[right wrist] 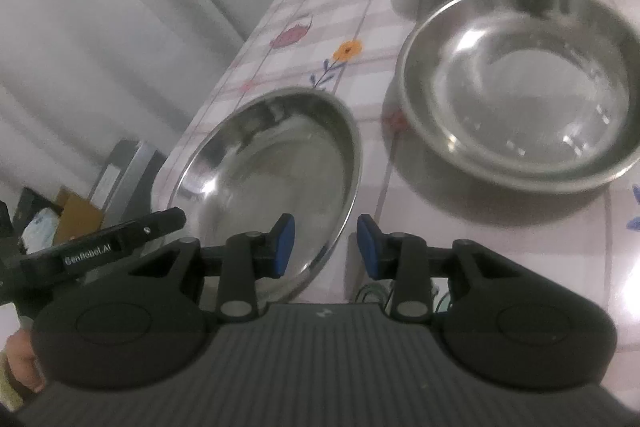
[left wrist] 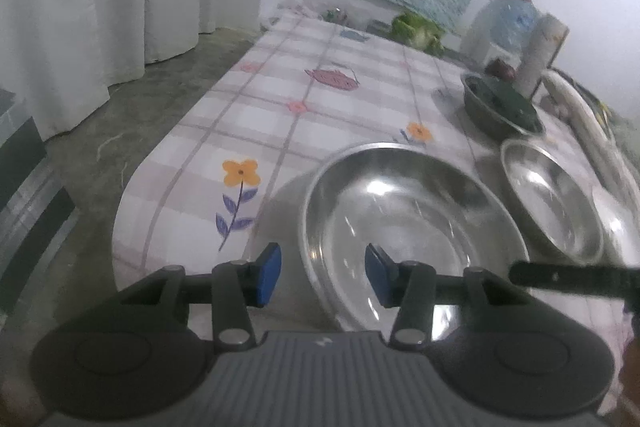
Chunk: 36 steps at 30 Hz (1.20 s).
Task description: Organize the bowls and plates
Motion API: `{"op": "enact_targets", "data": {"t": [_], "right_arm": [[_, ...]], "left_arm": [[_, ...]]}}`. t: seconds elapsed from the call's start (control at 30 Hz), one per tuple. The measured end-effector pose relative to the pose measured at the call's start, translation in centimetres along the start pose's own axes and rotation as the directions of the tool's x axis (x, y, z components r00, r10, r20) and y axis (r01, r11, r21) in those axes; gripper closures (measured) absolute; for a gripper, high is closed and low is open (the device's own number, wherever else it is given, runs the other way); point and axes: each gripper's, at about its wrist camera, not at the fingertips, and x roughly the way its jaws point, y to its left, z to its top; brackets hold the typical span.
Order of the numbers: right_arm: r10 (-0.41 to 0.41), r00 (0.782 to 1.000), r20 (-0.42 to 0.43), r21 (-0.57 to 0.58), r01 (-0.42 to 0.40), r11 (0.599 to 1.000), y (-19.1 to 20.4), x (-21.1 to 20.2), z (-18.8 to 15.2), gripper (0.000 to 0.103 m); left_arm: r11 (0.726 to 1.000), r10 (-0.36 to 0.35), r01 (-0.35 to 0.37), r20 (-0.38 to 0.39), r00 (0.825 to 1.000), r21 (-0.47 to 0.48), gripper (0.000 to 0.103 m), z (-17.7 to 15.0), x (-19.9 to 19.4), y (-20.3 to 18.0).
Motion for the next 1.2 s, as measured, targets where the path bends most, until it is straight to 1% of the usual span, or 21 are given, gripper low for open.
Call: {"op": "enact_targets", "data": {"t": [0.07,0.17,0.2,0.23,0.27,0.3,0.4,0.53,0.63,0.73,0.87,0.93,0.97,1.0,1.13,1.2], "right_arm": [[-0.024,0.999,0.022,-0.003,0.024,1.0,0.0,0.1,0.1,0.069],[-0.031,0.999,0.038,0.003,0.031,1.0,-0.1,0.1,0.0,0.075],[-0.033,0.999,0.042,0.001,0.033,0.999,0.1,0.2,0.0,0.078],[-0.036,0.998,0.044,-0.003,0.036,0.999,0.2,0.3,0.0,0.08],[-0.043,0.998,0.048,-0.005,0.044,0.999,0.3,0.4,0.1,0.081],[-0.048,0.997,0.053,-0.007,0.048,0.999,0.3,0.4,0.1,0.083],[-0.051,0.997,0.056,-0.009,0.051,0.999,0.2,0.2,0.1,0.085],[-0.061,0.997,0.057,0.0,0.061,0.998,-0.4,0.1,0.3,0.086],[-0.061,0.996,0.061,0.013,0.06,0.998,-0.8,-0.1,0.3,0.085],[-0.063,0.996,0.063,0.024,0.062,0.998,-1.1,-0.1,0.3,0.084],[-0.069,0.996,0.048,0.029,0.068,0.997,-1.2,0.4,0.0,0.084],[-0.073,0.996,0.048,0.02,0.072,0.997,-1.0,0.6,-0.1,0.086],[-0.071,0.996,0.05,0.016,0.071,0.997,-0.9,0.7,-0.2,0.086],[-0.065,0.997,0.051,0.015,0.065,0.998,-0.8,0.8,-0.1,0.087],[-0.085,0.994,0.074,-0.012,0.086,0.996,-0.3,0.4,0.1,0.087],[-0.084,0.994,0.071,-0.003,0.084,0.996,-0.6,0.3,0.2,0.087]], "left_arm": [[1.0,0.0,0.0,0.001,1.0,-0.012,0.058,0.4,0.8,0.1],[1.0,-0.007,0.007,0.005,1.0,-0.01,0.058,0.8,1.6,0.0],[1.0,-0.006,0.006,0.003,1.0,-0.007,0.058,0.8,1.8,-0.1],[1.0,-0.006,0.006,-0.002,1.0,-0.005,0.059,0.9,2.1,-0.2],[1.0,-0.008,0.008,-0.006,1.0,-0.005,0.063,0.9,2.3,-0.2],[1.0,-0.013,0.013,-0.012,1.0,-0.004,0.065,0.8,2.4,-0.3],[1.0,-0.006,0.007,-0.015,1.0,0.017,0.065,0.6,2.1,-0.7],[0.999,-0.044,0.045,-0.041,0.998,0.025,0.066,-0.1,1.2,-0.8],[0.997,-0.053,0.056,-0.061,0.997,0.047,0.065,-0.6,0.8,-1.1],[0.997,-0.033,0.037,-0.058,0.998,0.074,0.065,-0.6,0.9,-1.4],[0.994,-0.005,0.014,-0.083,0.997,0.11,0.065,-0.5,2.0,-1.8],[0.993,0.007,0.003,-0.087,0.996,0.12,0.066,-0.5,2.4,-2.0],[0.993,0.006,0.005,-0.088,0.996,0.12,0.069,-0.5,2.4,-2.0],[0.993,0.011,0.0,-0.086,0.996,0.119,0.069,-0.5,2.4,-2.1],[0.993,-0.005,0.016,-0.095,0.996,0.12,0.069,-0.6,2.4,-2.1],[0.992,0.006,0.007,-0.097,0.995,0.129,0.069,-0.8,2.6,-2.2]]}}
